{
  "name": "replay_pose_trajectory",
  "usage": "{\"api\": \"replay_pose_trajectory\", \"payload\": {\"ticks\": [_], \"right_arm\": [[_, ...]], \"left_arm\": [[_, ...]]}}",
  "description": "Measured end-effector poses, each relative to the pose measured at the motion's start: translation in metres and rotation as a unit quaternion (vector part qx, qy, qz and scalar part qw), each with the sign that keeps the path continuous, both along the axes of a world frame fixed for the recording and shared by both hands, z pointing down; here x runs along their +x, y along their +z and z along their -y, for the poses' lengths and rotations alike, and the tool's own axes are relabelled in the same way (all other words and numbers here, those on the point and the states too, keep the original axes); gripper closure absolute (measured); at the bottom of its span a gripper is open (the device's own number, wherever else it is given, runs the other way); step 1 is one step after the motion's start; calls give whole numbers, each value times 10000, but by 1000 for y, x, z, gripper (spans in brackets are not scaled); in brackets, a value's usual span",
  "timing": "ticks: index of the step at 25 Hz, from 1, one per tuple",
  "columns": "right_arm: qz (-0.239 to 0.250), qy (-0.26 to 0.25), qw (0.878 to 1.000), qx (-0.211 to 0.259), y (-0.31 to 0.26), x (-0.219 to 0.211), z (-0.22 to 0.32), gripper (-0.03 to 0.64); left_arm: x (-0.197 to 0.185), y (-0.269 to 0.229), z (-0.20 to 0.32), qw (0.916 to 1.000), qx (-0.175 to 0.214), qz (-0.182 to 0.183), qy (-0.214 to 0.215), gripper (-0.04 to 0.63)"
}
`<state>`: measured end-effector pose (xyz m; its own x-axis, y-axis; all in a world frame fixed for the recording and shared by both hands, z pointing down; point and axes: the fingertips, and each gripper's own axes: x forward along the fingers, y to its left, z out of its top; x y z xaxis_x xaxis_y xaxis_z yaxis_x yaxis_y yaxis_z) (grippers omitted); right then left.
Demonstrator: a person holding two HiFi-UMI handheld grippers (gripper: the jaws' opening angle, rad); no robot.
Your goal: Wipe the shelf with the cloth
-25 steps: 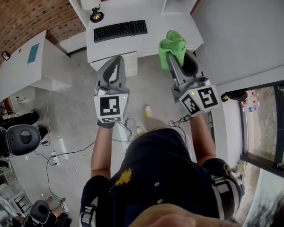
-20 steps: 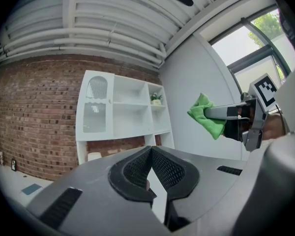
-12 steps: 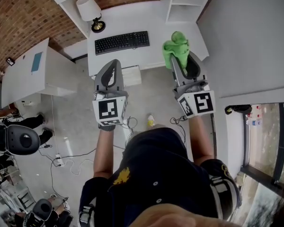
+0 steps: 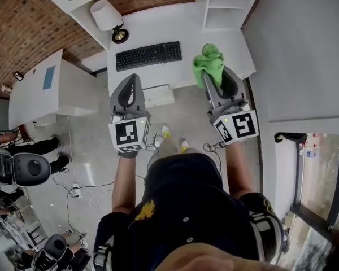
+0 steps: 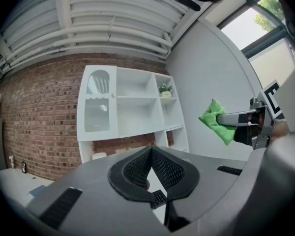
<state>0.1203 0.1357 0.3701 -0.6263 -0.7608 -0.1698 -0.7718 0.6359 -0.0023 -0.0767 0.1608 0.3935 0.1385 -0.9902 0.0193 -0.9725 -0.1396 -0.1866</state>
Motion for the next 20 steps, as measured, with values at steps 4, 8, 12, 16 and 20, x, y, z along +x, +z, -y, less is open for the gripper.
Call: {"api": "replay_pose_trajectory", "payload": {"ticks": [4, 8, 12, 16, 20], "right_arm": [[-62, 76, 9999, -88, 9, 6, 23, 466], [-113, 160, 9998, -31, 6, 3, 52, 466], [-193, 201, 9996, 1, 6, -3, 82, 466], [-125, 141, 9998, -20, 0, -18, 116, 467], [-117, -29, 9999, 34, -7, -42, 147, 468]], "left_arm": [[0, 6, 27, 10000, -24, -46, 11, 577], [-5, 6, 63, 9999, 19, -95, 81, 577], [-12, 0, 99, 9995, 150, -241, 118, 577], [-25, -15, 131, 9990, 357, -269, 34, 577], [-44, -20, 162, 9986, 408, -320, -37, 577]]}}
